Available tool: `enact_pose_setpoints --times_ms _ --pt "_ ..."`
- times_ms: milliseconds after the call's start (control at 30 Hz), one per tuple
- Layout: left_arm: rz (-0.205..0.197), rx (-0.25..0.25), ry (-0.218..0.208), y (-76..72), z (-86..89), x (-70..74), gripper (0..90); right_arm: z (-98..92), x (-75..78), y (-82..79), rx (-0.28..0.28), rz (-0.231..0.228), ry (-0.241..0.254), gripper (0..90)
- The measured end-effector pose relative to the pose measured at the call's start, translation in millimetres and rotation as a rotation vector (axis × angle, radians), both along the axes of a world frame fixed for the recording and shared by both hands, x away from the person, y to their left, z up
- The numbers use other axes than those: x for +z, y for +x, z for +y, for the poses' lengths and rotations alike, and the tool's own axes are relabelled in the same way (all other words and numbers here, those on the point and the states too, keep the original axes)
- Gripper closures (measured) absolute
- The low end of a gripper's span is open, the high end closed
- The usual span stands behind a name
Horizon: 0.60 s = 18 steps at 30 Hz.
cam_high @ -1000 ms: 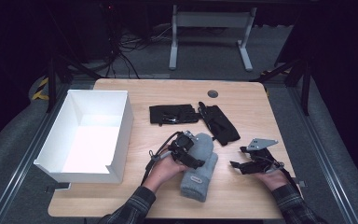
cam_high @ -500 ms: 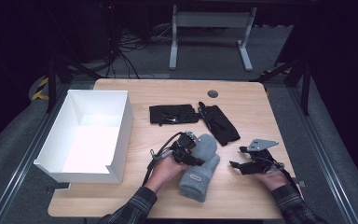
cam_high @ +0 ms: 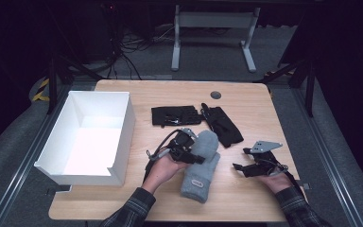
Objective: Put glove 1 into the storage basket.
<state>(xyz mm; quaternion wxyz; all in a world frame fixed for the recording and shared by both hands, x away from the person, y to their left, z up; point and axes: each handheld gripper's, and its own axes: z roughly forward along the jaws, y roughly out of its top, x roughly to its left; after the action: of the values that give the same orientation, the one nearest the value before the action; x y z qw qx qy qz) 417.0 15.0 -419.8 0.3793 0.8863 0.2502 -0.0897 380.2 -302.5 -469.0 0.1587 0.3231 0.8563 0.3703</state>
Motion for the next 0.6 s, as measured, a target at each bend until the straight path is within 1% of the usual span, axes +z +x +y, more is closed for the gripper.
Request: enact_pose_setpoints --times_ms 33,67,167,200,267,333,500,600 --pt "-0.006 0.005 0.000 -0.7 1.8 3.0 72.2 -0.1 0.1 0.1 0.001 0.001 -0.001 20.1" --pt "-0.014 0.010 -0.015 -1.0 5.2 7.4 72.2 0.0 0.0 0.1 0.000 0.001 0.000 20.1" --pt "-0.034 0.021 -0.030 -1.8 12.9 18.6 72.1 0.0 0.0 0.3 -0.001 0.001 0.000 20.0" --pt "-0.034 0.023 -0.037 -2.0 14.3 20.9 72.1 0.1 0.0 0.3 -0.001 0.001 -0.001 19.9" --pt "-0.052 0.028 -0.036 -2.9 17.9 28.2 72.1 0.0 0.0 0.4 -0.001 0.001 -0.001 19.9" --pt "-0.056 0.035 -0.043 -3.2 21.0 34.4 72.1 0.1 0.1 0.3 -0.002 0.002 -0.001 19.9" --pt "-0.083 0.045 -0.041 -4.6 28.4 51.1 72.1 0.1 0.0 0.4 -0.002 0.002 0.000 19.9" --pt "-0.099 0.055 -0.049 -6.7 32.3 62.1 72.0 0.1 0.0 0.4 -0.002 0.002 0.000 19.9"
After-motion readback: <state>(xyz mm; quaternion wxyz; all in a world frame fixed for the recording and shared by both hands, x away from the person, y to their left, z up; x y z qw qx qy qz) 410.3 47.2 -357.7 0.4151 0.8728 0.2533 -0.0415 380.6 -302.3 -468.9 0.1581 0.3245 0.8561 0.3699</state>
